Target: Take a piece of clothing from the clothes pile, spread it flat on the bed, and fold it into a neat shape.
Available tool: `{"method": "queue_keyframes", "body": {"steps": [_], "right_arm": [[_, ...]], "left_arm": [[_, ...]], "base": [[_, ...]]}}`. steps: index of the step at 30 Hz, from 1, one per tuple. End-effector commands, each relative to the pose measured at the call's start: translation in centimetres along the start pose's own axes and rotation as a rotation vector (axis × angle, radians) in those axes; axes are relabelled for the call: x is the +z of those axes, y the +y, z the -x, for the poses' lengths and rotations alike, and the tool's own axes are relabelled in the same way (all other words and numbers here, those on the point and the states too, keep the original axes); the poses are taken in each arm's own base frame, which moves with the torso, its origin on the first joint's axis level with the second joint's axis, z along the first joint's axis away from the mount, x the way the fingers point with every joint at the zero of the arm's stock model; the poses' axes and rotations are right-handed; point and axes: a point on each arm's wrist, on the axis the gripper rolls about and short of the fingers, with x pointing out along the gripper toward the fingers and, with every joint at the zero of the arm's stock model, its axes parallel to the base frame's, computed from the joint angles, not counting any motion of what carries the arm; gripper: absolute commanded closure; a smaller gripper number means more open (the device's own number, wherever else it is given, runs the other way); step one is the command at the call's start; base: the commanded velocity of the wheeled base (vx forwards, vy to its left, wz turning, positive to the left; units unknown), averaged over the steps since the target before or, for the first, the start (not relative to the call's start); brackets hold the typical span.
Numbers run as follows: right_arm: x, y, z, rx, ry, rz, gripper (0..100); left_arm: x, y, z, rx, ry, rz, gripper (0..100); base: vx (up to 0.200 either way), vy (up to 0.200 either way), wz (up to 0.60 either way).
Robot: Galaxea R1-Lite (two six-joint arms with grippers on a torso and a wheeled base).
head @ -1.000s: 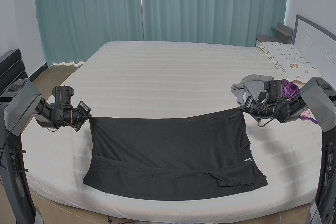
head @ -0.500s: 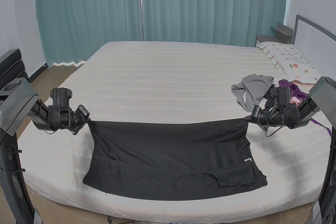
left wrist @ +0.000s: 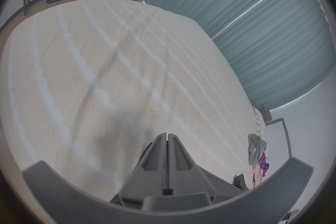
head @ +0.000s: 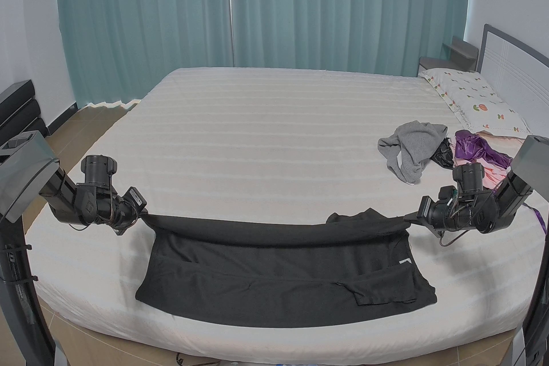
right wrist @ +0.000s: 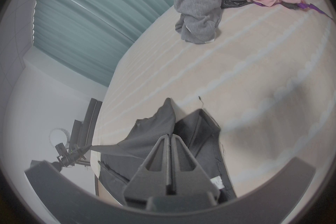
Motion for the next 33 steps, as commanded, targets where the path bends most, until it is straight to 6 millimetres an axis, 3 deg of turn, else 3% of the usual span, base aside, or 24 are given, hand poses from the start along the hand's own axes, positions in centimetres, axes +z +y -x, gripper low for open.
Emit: {"method": "queue_keyframes", "body": {"steps": [1,7,14,33], "right_arm": [[-1.5,-1.1,0.4,-0.026,0.048,0.005,100],[-3.6,-2.2,0.7,-0.061,0.115,0.063,100],[-4.7,-2.7,1.0,-0.077,0.149,0.114,100],[-5.9,-3.1,0.9,-0.103,0.191,0.144,100]], "left_arm": [[-0.9,0.7,0.1,0.024,0.028,-0.009,100],[-2.2,1.9,0.2,0.059,0.07,-0.038,100],[-3.1,2.7,0.1,0.088,0.104,-0.049,100],[-4.2,3.6,0.5,0.116,0.142,-0.071,100]], "base": [[0.0,0.0,0.0],[0.0,0.0,0.0],[0.0,0.0,0.0],[0.0,0.0,0.0]]}}
